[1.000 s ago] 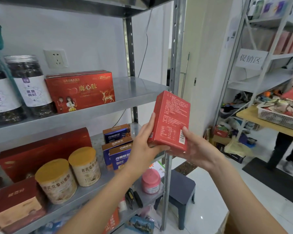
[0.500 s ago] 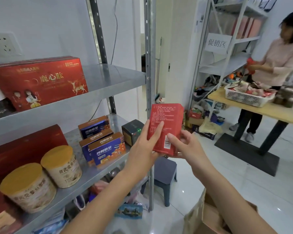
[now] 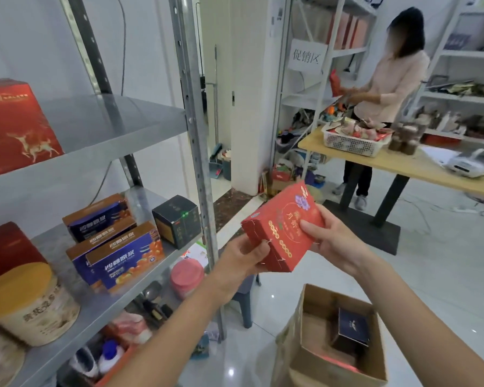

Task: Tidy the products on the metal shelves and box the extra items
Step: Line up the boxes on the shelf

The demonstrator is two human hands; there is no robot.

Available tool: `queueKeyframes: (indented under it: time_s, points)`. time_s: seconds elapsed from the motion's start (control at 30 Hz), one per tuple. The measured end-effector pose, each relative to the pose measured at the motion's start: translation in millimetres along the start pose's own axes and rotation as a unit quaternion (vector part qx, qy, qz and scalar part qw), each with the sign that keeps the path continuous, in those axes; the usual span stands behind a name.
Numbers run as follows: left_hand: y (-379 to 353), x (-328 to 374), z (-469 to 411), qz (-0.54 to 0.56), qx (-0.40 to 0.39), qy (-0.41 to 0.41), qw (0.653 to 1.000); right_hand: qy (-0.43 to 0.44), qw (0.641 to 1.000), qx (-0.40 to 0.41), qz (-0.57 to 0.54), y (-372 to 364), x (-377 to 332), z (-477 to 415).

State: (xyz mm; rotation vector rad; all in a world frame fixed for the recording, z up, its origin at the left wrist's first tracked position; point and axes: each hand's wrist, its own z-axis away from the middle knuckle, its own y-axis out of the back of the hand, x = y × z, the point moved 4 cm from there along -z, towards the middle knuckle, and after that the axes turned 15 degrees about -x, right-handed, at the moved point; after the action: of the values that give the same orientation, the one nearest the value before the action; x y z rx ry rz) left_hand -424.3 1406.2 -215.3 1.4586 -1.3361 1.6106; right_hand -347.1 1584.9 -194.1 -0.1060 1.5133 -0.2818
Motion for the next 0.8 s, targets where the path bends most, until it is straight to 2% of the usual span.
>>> queueKeyframes:
  time_s: [0.1,0.13,0.2,0.3,0.4,0.5,0.6,0.7,0.77,0.8]
  points:
    - [5,8,-18,-0.186,0.021,0.01,0.982,-0.03,0.998,0.049,0.035,27,7,9]
    - [5,6,-25,-0.238,0.0,0.018,0.971,-0.045,0.997,0.054,0.04,36,11,13]
    - [0,-3,-40,-0.313,-0.09,0.031,0.945,-0.073,0.995,0.051,0.046,51,20,20]
    - [-8,-24,-65,-0.449,-0.181,0.053,0.873,-0.102,0.991,0.065,0.064,76,31,30]
    - [-11,-46,-87,-0.518,-0.198,0.068,0.829,-0.12,0.986,0.097,0.061,106,44,38]
    - [-14,-71,-107,-0.587,-0.218,0.036,0.779,-0.131,0.984,0.118,0.006,137,61,48]
    - [-12,-103,-126,-0.657,-0.234,0.022,0.716,-0.151,0.976,0.146,-0.047,167,84,62]
    - [-16,-137,-144,-0.711,-0.271,-0.011,0.648,-0.205,0.966,0.142,-0.064,190,115,73]
    - [-19,-167,-155,-0.725,-0.28,-0.045,0.628,-0.243,0.957,0.143,-0.063,202,138,80]
    - [-19,-185,-161,-0.728,-0.286,-0.025,0.622,-0.26,0.952,0.153,-0.058,208,151,84]
